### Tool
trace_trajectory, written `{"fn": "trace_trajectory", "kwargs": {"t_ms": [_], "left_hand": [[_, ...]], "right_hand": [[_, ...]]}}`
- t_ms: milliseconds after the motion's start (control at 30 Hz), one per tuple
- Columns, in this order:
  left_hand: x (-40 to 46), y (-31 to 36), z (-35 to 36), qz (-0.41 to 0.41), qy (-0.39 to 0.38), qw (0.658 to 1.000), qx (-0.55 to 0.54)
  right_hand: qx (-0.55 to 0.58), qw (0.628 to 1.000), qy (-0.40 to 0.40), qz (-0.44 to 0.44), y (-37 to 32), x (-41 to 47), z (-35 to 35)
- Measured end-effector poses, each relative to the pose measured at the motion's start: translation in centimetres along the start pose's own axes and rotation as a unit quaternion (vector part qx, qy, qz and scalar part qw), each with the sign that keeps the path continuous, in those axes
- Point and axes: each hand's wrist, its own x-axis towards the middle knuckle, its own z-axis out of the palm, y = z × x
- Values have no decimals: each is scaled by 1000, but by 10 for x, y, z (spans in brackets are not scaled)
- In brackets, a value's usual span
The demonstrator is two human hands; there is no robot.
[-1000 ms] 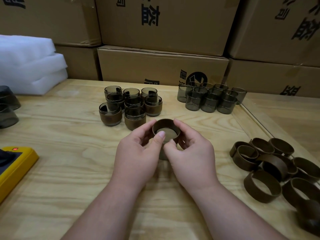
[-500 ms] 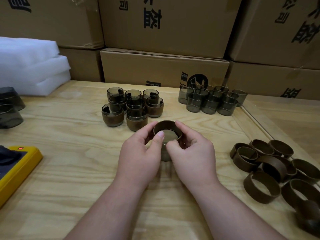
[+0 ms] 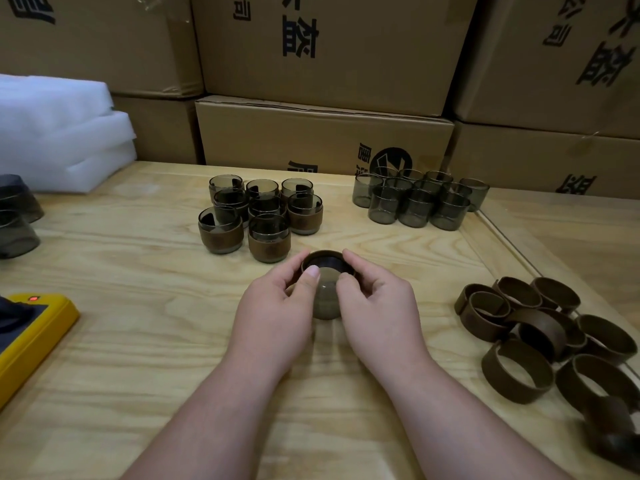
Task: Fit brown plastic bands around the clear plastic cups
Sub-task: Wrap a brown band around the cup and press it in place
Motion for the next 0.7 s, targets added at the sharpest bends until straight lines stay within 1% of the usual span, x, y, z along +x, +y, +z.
{"fn": "trace_trajectory", "kwargs": {"t_ms": [167,300,333,400,500,600,633,700], "left_hand": [[-2,2,0,16,0,999,48],[-3,3,-2,14,-14,1000,13],[-4,3,-1,15,-17,1000,-4],[-3,4,-2,9,-21,998,-67],[3,2,-6,-28,-36,980,-191],[9,2,-13,-92,-81,941,-317],[10,1,-15,-106,-94,930,-338],[13,0,-17,-122,-101,922,-352]], "right_hand": [[-82,995,-46,-22,5,-2,-3],[-134,987,-80,-32,7,-5,0],[-130,989,-71,-27,7,-4,0],[-83,995,-45,-15,5,-2,0],[-11,998,-37,-43,9,0,-1],[28,995,-56,-76,10,-1,-1],[33,994,-67,-84,11,-1,0],[53,990,-97,-92,12,-3,1]]}}
